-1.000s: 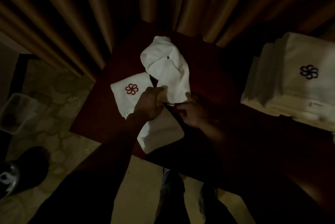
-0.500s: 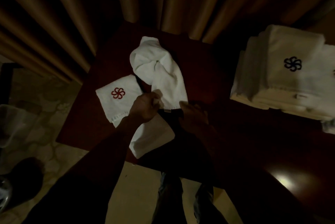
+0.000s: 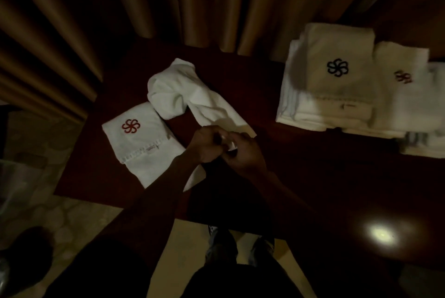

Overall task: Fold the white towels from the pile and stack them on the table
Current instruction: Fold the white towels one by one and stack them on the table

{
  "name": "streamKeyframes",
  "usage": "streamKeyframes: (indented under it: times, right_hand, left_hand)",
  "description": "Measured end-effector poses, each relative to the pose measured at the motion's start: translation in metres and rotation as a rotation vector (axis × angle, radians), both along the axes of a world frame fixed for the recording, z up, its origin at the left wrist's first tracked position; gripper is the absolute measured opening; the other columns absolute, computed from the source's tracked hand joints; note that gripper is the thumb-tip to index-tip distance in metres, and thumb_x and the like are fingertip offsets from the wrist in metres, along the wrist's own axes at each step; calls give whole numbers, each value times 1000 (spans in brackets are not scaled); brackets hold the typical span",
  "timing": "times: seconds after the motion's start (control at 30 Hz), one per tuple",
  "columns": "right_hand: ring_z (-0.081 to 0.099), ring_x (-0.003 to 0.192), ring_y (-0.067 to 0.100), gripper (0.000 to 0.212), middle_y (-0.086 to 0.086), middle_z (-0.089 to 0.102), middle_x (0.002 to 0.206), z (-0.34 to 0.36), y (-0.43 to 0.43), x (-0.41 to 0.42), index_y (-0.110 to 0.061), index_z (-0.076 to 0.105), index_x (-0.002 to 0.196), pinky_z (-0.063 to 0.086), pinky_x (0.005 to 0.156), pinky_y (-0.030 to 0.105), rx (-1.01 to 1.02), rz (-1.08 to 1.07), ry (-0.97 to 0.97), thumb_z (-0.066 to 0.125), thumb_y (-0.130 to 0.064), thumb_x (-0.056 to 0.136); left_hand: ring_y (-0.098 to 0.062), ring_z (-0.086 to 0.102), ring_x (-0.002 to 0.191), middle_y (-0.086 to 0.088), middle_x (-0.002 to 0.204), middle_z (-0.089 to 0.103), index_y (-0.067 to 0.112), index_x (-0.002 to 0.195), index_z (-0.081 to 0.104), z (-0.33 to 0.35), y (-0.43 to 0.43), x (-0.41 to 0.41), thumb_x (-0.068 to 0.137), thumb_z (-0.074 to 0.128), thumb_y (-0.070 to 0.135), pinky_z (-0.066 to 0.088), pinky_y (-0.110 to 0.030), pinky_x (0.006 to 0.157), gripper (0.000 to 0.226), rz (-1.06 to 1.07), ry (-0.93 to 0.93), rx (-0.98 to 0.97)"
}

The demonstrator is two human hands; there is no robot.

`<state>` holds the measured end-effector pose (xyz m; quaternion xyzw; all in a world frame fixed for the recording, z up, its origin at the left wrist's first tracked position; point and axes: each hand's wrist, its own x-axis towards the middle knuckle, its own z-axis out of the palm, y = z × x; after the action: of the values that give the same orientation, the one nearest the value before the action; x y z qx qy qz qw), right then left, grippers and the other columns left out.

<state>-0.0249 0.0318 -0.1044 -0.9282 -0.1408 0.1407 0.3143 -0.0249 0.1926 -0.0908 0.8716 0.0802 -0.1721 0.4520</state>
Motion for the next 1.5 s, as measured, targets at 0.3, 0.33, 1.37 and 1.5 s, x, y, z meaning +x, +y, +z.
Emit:
streamKeyframes:
  times: [0.3,0.33,1.37,1.5]
  right_hand:
    - [61,107,36,42,12,64,112,4,-119,-10,-13,68,113,51,87,43,-357,-10,256,41,-41,95]
    - [56,118,34,33,9,61,122,3,-136,-12,-15,65,120,49,96,43,-449,-21,304,48,-34,98]
    - [50,117,31,20,7,59,118,-8,-365,-72,-15,58,113,50,89,44,-459,-229,103,51,-26,99]
    - [61,97,33,10,11,66,100,2,-369,-67,-7,62,102,50,76,40,-170,-401,-116,57,-16,98]
  left_hand:
    - [-15,64,101,1,111,69,29,120,64,-9,-96,-16,84,70,33,50,-25,88,37,-54,45,154]
    - [-21,64,103,-5,112,67,25,123,62,-13,-104,-20,84,67,30,51,-29,89,40,-57,18,221]
    - [-28,52,112,-2,117,59,25,117,55,-36,-236,-61,96,47,40,40,-48,95,27,-320,-38,713]
    - [-27,45,129,-2,136,53,25,138,39,-36,-221,-54,98,47,38,30,-52,108,43,-529,31,861]
